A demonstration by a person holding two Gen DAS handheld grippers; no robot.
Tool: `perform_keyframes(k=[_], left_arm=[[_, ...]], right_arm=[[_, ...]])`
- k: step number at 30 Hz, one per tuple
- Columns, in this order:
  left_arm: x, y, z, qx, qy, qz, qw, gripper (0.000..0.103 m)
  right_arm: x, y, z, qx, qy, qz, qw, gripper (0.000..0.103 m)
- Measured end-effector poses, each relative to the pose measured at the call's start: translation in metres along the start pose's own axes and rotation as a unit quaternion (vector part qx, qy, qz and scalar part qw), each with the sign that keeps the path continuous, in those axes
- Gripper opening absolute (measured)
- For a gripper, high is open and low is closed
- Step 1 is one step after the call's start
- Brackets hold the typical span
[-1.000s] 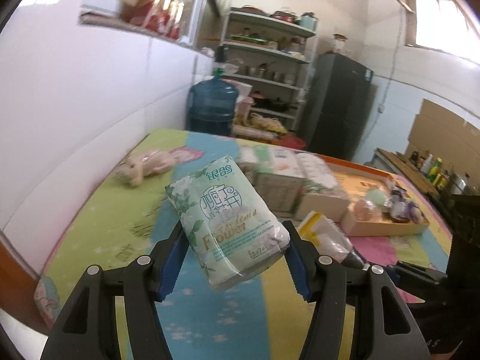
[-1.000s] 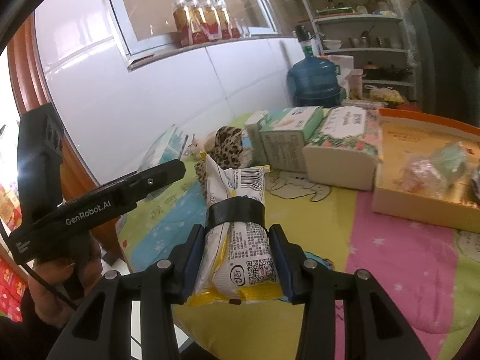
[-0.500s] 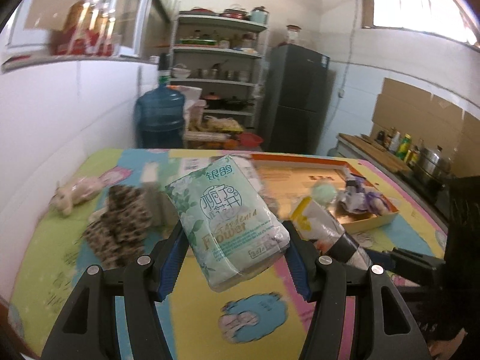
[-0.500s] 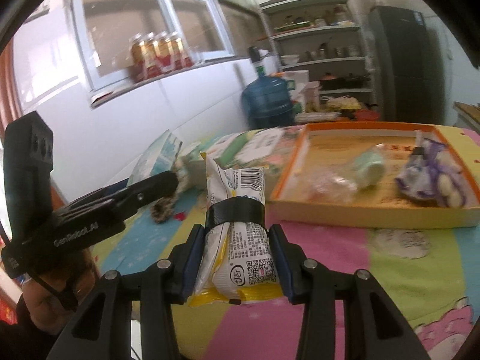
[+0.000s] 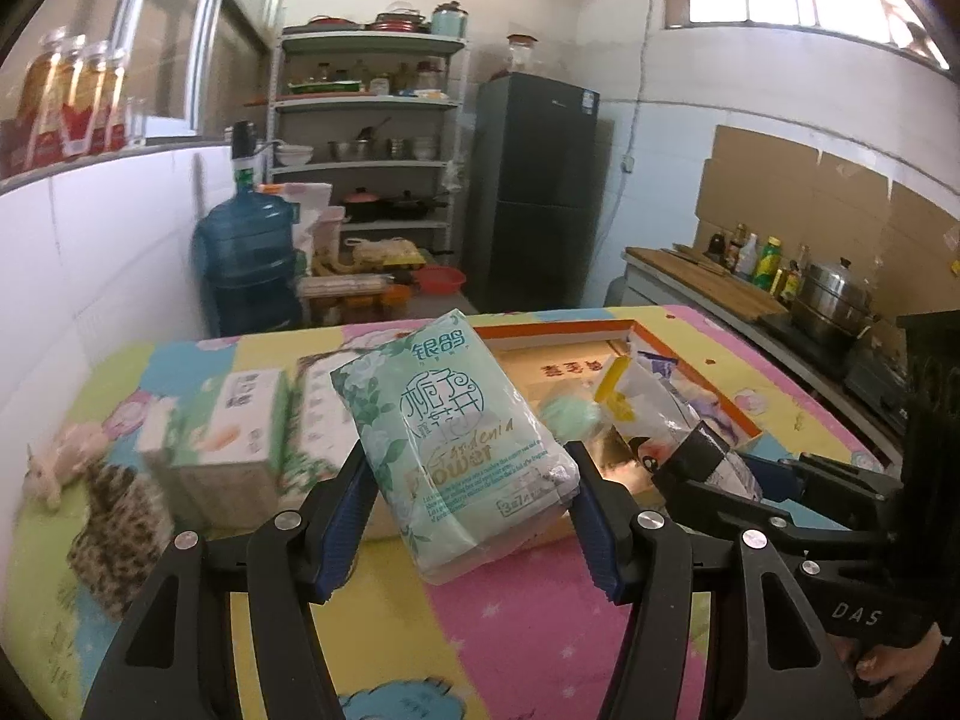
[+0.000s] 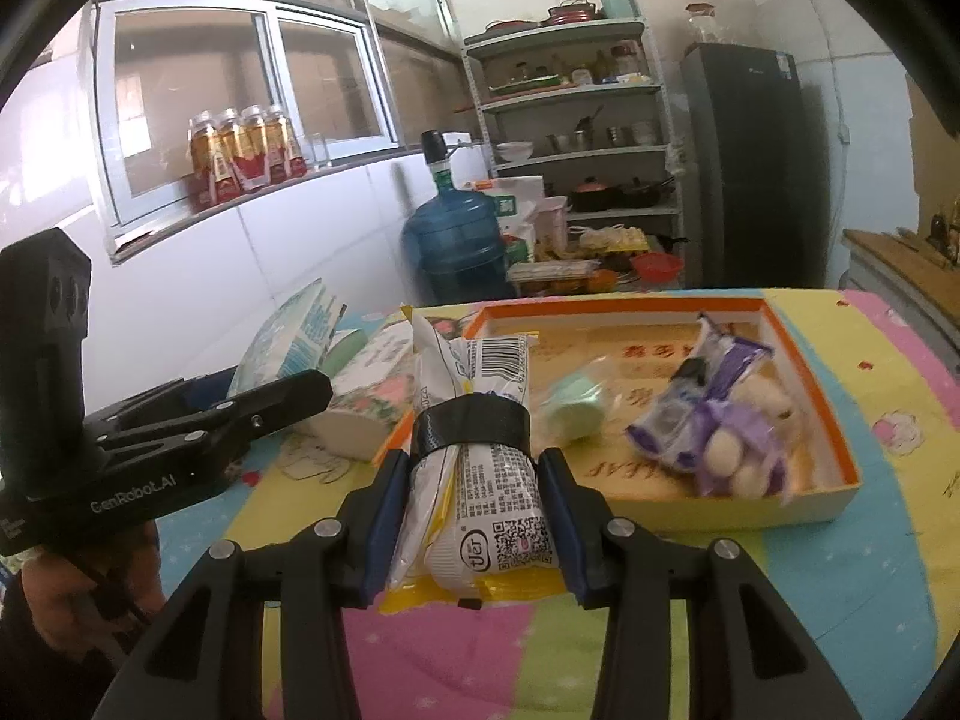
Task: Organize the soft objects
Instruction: 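Carry the tissue pack and bread roll over the tray with both grippers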
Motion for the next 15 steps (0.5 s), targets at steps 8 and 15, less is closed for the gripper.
perform_keyframes(k=[8, 15], left_arm=[[0.033, 0.014, -0.013, 0.001, -0.014, 0.018, 0.9997, 0.063], [0.065, 0.019, -0.025, -0.003, -0.024, 0.027, 0.9993, 0.063]], right_arm=[[0.006, 0.023, -0.022, -0.020, 0.005, 0.023, 1.000, 0.045], [0.018, 0.043, -0.042, -0.024, 0.010, 0.038, 0.999, 0.045]])
Point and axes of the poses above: each gripper's, at about its wrist camera, not at the fingertips, and x roughly the way its jaws point, y to its right, z to its underside, the point moved 1 cm from there along x, roughly the way its jaws point, and after that the axes turned 8 degrees about y, right-handed, at the moved point
